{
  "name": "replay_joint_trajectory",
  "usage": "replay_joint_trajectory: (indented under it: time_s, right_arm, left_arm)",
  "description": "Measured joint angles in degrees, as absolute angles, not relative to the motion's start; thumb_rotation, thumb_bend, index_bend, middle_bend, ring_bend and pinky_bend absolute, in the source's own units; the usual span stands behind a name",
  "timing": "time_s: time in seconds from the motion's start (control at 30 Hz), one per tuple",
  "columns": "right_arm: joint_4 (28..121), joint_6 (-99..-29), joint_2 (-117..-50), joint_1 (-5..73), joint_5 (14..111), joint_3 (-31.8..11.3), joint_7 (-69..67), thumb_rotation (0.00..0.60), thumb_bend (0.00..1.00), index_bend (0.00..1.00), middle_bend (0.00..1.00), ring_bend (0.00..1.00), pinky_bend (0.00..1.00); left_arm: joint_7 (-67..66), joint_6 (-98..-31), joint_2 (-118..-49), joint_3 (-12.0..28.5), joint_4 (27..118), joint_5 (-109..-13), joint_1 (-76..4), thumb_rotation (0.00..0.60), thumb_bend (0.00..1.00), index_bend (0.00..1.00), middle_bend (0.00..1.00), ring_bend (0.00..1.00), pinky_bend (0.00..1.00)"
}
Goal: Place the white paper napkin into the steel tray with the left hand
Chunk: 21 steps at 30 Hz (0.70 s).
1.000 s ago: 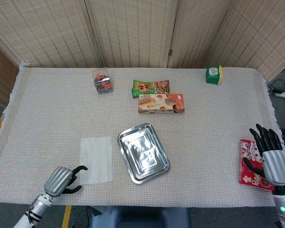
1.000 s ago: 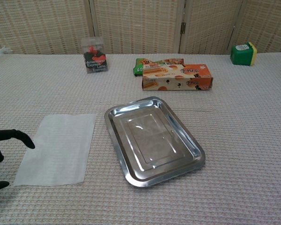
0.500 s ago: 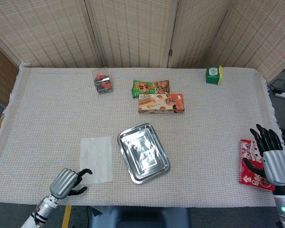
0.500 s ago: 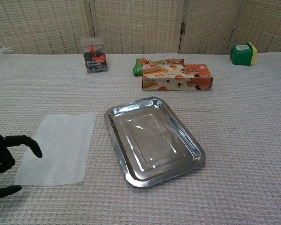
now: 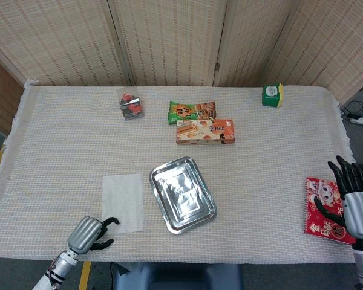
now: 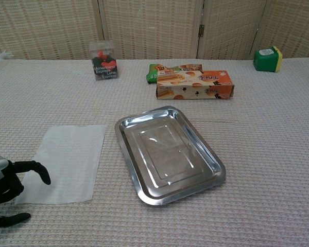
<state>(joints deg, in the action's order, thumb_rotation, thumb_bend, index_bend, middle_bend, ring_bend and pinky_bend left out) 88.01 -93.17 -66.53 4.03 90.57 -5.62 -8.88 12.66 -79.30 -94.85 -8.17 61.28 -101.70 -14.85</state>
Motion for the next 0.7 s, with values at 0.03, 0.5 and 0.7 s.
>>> replay_joint_trajectory:
  time_s: [0.03,0.5,0.7]
  right_arm:
    - [87.99,-93.14,-66.72,4.08,90.71,-5.57,-8.81,0.600,0.33,0.00,0.00,0.00,0.00]
    - [87.56,-94.27,-67.24,3.81,91.73,-5.34,-8.71,0.600,0.33,0.00,0.00,0.00,0.00]
    - [87.29,-95.41,-67.53,3.53,92.36,-5.50,-8.77,0.600,0.33,0.00,0.00,0.00,0.00]
  left_arm:
    - [12.75,-79.41,-95.05,-8.25,60.81,-101.76,-14.85,0.600,0.29,0.42,1.00,1.00,1.00]
    - [13.53,-81.19,-98.68,-8.27,53.30,-101.38,-14.74,0.600,0.39,0.37,1.00,1.00,1.00]
    - [13.35,-81.08,-99.43,-8.37,51.78,-100.89,-14.72,0.600,0.40,0.35,1.00,1.00,1.00]
